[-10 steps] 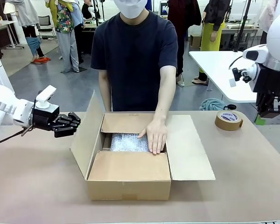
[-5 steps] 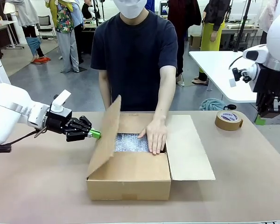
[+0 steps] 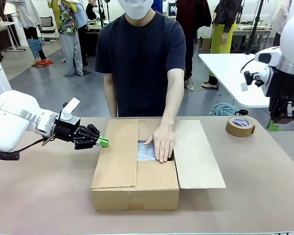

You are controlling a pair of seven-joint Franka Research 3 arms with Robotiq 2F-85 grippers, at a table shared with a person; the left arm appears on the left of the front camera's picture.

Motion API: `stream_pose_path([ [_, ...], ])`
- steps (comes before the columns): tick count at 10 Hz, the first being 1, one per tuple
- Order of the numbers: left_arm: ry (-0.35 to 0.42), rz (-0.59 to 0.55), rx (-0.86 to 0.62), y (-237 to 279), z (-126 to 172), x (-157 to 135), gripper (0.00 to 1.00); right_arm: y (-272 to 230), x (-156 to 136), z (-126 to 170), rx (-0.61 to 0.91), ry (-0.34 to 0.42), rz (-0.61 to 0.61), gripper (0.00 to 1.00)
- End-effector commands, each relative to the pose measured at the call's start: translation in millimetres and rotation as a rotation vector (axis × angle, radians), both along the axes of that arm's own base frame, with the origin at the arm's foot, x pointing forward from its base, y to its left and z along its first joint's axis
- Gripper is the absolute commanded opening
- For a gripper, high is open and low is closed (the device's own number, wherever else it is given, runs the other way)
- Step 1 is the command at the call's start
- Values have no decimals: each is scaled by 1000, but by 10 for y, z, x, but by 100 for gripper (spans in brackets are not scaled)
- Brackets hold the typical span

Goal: Wrap the clocks to prevent damage.
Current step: Push the right (or left) flap of the Package Box to close it, then push the left (or right) flap of the Package Box to close it.

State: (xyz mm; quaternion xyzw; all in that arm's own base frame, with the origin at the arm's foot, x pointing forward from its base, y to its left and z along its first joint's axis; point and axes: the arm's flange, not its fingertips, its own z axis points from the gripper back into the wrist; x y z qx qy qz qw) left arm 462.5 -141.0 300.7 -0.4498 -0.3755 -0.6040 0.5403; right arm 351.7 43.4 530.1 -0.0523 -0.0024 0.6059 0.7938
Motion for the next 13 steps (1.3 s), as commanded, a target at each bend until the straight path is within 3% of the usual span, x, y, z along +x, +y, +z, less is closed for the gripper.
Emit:
stream_pose_path([
  [1,-28,29,62,-67,-247,39,0,-3,-6,-50,29,-6,7,1],
  [3,-44,-37,65,50,-84,-28,0,-3,-6,-50,29,-6,7,1],
  [4,0,0,1,-1,-4,3,0,-3,-6,-50,29,-6,7,1],
  [13,0,0,1,-1,-4,3,0,-3,-6,-50,29,-6,7,1],
])
